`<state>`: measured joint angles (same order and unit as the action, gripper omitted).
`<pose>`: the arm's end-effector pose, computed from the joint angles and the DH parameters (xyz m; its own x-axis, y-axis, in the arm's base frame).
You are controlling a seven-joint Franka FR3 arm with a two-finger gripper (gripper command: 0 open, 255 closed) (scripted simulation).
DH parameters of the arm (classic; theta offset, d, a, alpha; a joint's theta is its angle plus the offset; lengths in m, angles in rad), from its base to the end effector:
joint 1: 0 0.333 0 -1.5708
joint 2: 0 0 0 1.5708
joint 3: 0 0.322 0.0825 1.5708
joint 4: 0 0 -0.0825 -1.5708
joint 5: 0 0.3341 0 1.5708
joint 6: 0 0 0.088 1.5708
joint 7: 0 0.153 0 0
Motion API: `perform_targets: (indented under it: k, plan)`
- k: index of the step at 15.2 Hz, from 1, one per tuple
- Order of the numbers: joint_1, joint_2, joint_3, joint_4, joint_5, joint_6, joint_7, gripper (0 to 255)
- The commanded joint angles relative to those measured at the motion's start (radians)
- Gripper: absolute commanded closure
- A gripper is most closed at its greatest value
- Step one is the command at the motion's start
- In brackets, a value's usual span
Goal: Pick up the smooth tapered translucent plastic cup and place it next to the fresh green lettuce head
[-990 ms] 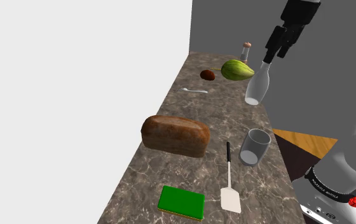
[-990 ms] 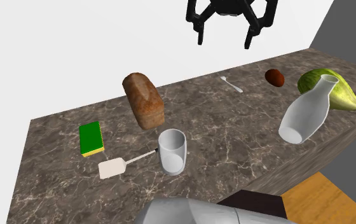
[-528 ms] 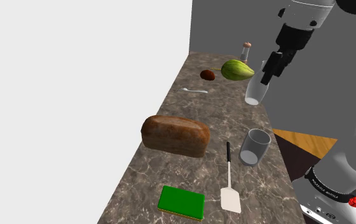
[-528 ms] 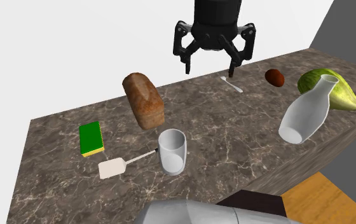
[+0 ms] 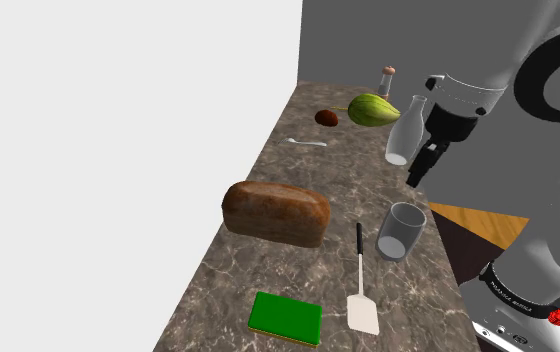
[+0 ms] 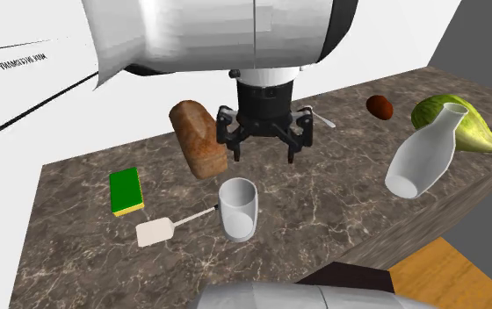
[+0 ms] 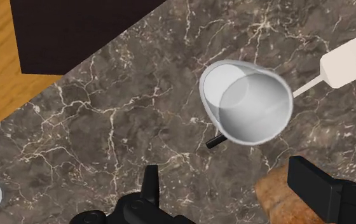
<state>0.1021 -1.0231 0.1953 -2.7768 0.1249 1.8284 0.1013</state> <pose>0.2006 0.0763 0.4405 0.9940 0.0822 0.0726 0.0798 -0.9961 0.0366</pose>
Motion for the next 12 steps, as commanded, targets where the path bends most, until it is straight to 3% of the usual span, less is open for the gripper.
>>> perform_targets:
  k: [1,4,12]
  plan:
    - [0.022,-0.026,0.015,-0.066,0.012,0.035,-0.003,0]
    - [0.065,-0.056,0.049,-0.155,0.042,0.085,0.006,0]
    - [0.073,-0.012,0.069,-0.24,0.063,0.213,0.006,0]
